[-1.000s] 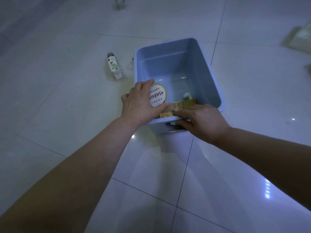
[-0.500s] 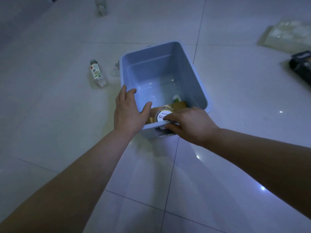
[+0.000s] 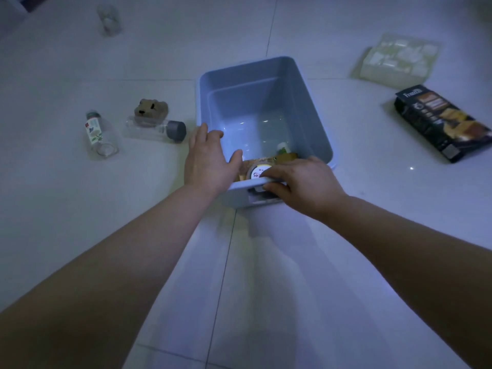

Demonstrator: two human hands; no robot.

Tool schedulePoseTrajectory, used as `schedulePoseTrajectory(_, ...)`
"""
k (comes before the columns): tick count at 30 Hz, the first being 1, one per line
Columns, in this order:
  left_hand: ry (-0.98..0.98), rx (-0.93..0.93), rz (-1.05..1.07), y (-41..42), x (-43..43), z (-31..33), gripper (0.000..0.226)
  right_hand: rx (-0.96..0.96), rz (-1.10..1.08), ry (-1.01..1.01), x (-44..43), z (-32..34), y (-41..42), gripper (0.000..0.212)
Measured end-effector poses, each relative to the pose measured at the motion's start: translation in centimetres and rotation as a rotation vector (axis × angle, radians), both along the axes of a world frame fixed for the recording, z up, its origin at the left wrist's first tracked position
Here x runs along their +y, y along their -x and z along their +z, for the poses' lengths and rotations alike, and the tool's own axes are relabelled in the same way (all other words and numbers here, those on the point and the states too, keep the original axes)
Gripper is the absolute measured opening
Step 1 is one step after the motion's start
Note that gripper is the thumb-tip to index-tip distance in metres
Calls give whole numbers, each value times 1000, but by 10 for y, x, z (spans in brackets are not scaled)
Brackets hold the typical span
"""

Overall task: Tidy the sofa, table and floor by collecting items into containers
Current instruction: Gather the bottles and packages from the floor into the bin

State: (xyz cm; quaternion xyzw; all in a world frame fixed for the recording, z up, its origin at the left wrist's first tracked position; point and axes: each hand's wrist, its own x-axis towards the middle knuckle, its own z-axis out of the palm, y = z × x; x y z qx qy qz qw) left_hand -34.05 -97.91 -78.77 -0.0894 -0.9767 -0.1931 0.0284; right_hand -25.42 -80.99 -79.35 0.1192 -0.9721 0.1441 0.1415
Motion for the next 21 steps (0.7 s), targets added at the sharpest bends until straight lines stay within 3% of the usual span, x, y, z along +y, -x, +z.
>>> schedulePoseTrajectory(8,167,8,-22,50,60,0,54,72,-63,72,40,-10,36,13)
schedulePoseTrajectory(16,276,-315,-52,54,71,35,61,-21,2,71,54,-7,56,14)
schedulePoseTrajectory(18,279,-351,-40,55,72,41,62,-21,9,124,58,-6,61,8)
schedulePoseTrajectory(21,249,-335,-57,71,65,37,61,-19,0,155,61,-5,75,15)
